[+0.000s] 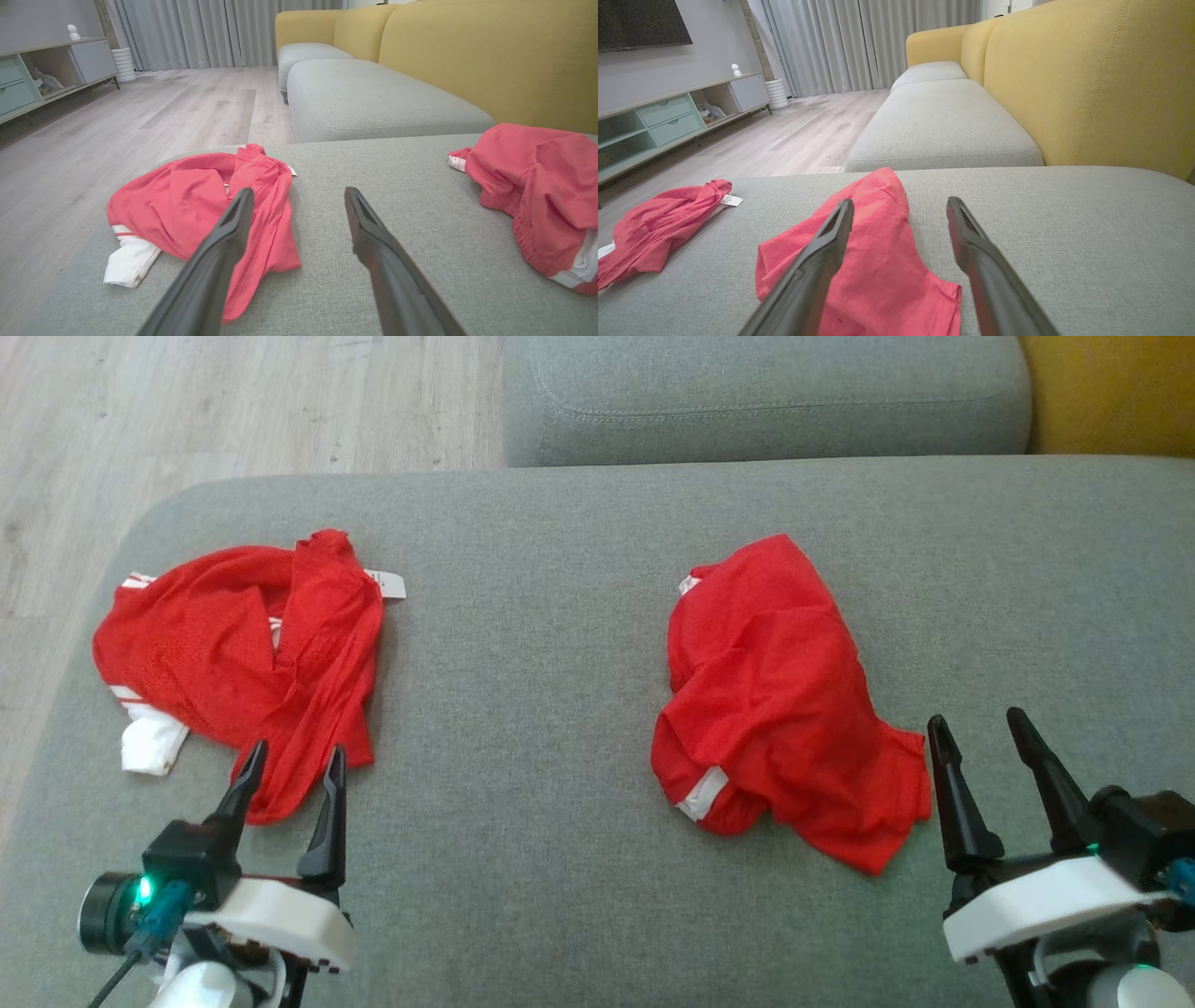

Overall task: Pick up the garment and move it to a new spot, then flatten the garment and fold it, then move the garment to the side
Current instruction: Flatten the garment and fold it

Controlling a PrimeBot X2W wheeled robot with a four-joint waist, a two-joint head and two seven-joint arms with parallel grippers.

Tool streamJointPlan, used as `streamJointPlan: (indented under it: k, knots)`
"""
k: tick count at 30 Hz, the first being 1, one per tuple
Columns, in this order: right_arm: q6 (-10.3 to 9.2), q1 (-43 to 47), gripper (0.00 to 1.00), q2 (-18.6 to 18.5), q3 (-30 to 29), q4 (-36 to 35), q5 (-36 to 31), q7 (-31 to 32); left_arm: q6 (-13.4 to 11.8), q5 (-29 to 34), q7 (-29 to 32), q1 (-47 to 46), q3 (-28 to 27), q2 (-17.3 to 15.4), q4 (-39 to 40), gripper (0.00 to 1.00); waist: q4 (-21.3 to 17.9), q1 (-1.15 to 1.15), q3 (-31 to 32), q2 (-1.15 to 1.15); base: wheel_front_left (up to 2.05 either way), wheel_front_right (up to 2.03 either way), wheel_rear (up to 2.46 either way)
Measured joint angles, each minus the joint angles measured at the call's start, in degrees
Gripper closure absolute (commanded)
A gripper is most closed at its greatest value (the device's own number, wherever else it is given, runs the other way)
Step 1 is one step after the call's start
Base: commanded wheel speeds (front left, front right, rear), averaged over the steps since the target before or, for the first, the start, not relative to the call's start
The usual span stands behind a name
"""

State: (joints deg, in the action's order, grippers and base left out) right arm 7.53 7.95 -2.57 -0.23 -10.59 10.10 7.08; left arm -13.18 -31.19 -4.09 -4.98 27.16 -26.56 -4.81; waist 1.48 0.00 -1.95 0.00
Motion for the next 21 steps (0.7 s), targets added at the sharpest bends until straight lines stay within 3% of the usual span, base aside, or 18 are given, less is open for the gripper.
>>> streamJointPlan:
  k: [17, 21]
  knots:
    - [0.00, -0.11, 0.00, 0.01, -0.38, 0.00, -0.02, 0.01, -0.53, -0.07, 0.08, -0.02, -0.01, -0.24, 1.02, 0.00, 0.06, 0.00, -0.93, 0.00, 0.00, 0.00, 0.00]
    - [0.00, -0.11, 0.00, 0.01, -1.08, 3.94, 0.15, 1.19, -0.86, -0.02, 0.07, -0.24, 0.15, -0.29, 1.27, 0.00, 0.37, 0.00, -1.82, 0.00, 0.00, 0.00, 0.00]
